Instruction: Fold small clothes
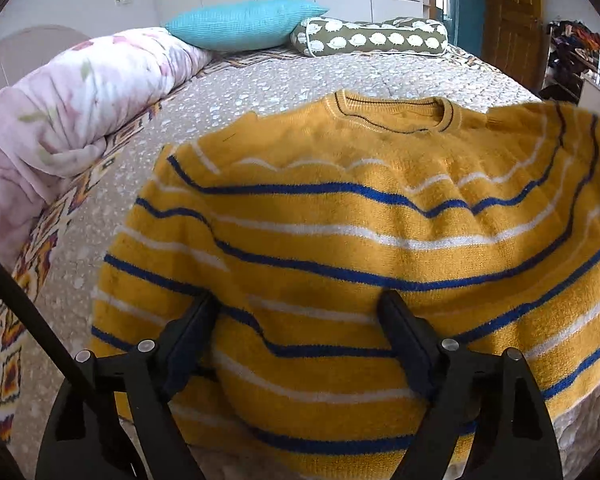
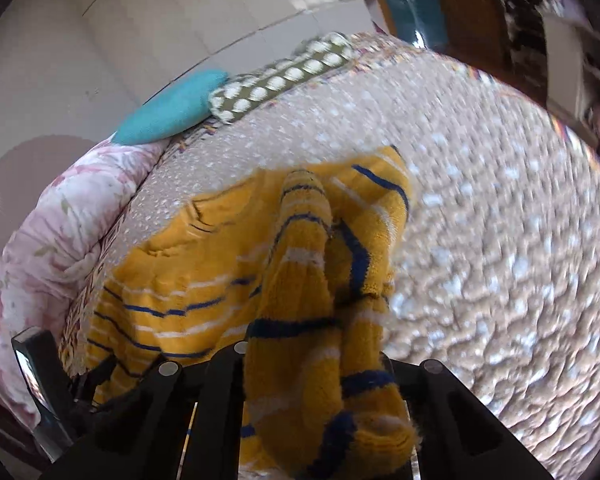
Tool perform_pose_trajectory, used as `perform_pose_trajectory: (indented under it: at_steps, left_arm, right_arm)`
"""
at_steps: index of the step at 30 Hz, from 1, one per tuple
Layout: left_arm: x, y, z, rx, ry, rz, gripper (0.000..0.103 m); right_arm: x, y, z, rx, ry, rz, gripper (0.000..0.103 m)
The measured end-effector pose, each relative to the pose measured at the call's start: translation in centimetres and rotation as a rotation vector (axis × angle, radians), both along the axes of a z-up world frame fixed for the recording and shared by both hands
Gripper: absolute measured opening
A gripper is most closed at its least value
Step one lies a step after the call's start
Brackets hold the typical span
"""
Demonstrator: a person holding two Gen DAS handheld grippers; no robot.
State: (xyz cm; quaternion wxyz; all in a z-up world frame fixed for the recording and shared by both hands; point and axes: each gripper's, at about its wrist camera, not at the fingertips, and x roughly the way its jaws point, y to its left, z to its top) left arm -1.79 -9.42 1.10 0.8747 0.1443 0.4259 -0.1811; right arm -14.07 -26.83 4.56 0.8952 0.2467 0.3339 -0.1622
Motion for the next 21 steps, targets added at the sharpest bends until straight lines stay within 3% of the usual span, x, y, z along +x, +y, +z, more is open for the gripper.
perform_pose_trajectory:
  at_steps: [1,3,4,7,9,13,18,21]
  left_arm:
    - [0.1,0.4,0.3,-0.015,0.018,-0.006,0.081]
    - [-0.2,1.7,1.2,-0.059,0.076,-0.008,0.067]
    - [-0.5,3.0,2.2,-0.105,0.11,-0.007,0.066]
    - [-2.9,8.8,5.5,-0.287,0.117,0.003,0.069]
    - [-4.7,13.2,6.9,-0.341,0.063,0.032,0.078]
    - [-5.9,20.0,7.1,-0.346,0.014,0.148,0.079]
    - [-4.9,26.3,4.7,-0.421,0.084,0.298,0.079]
    - [-4.2,28.0,3.5,-0.446,0.123,0.342,0.079]
  right_arm:
    - [0.4,0.4,0.5,-0.006,-0.004,0.009,0.016]
    - [1.5,1.3,1.6,-0.005,-0.015,0.023,0.016]
    - [2.2,1.9,2.1,0.002,-0.022,0.033,0.016]
    - [4.2,4.5,3.4,0.011,-0.04,0.072,0.016]
    - [6.0,7.2,4.1,-0.002,-0.051,0.119,0.015]
    - [9.9,13.1,4.0,-0.03,-0.046,0.218,0.015]
    - [14.0,21.0,0.6,-0.063,0.026,0.38,0.014]
    - [15.1,24.9,-1.9,-0.117,0.121,0.481,0.015]
